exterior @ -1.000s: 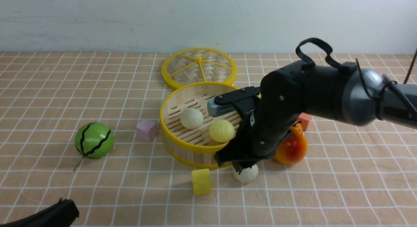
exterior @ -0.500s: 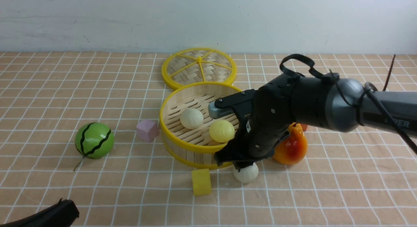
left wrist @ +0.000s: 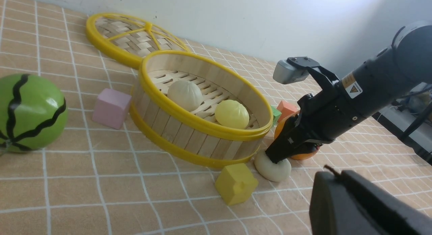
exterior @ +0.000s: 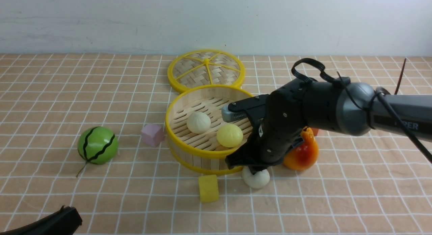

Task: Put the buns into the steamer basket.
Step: Use the right arm to grab a steamed stuffed bun, then use the right arm to put the steamed stuffed bun into the steamer

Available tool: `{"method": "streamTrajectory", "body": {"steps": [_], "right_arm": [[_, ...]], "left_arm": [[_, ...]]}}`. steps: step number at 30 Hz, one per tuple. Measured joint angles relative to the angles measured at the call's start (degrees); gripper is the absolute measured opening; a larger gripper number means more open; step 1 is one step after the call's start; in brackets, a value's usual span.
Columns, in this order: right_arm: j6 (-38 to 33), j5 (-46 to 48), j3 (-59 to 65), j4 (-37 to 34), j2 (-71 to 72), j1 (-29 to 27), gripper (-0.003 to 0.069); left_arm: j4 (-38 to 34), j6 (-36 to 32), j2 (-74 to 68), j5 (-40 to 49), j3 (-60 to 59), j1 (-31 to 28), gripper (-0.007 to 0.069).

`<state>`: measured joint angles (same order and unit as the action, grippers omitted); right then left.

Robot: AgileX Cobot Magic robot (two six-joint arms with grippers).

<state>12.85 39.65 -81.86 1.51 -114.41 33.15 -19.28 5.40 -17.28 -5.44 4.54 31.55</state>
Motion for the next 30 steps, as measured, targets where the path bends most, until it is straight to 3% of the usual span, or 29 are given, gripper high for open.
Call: {"method": "streamTrajectory", "body": {"steps": [2,9,12,16,24,30], "right_arm": [[-0.7,0.5,0.0,-0.6,0.0,0.0,0.0012],[-4.6,10.7,-1.6,-5.4,5.3,0.0,0.0006],[-5.6,11.0,-4.1,-6.0,8.4,0.0,0.0006],[-7.6,5.5,-10.8,-5.5,8.6,-0.6,0.0006],[-8.0,-7.1,-23.4,-5.3,-5.8,-3.9,0.0011],[-8.0,-10.1,-32.0,-5.3,-15.2,-4.2,0.0026]], "left_arm": [[0.0,0.0,0.0,0.0,0.0,0.0,0.0015],[0.0,0.0,0.0,0.0,0.0,0.0,0.0015],[0.0,0.0,0.0,0.0,0.0,0.0,0.0017],[0.0,0.0,0.0,0.0,0.0,0.0,0.0016],[0.0,0.0,0.0,0.0,0.0,0.0,0.0021],[0.0,0.0,0.0,0.0,0.0,0.0,0.0021]]}}
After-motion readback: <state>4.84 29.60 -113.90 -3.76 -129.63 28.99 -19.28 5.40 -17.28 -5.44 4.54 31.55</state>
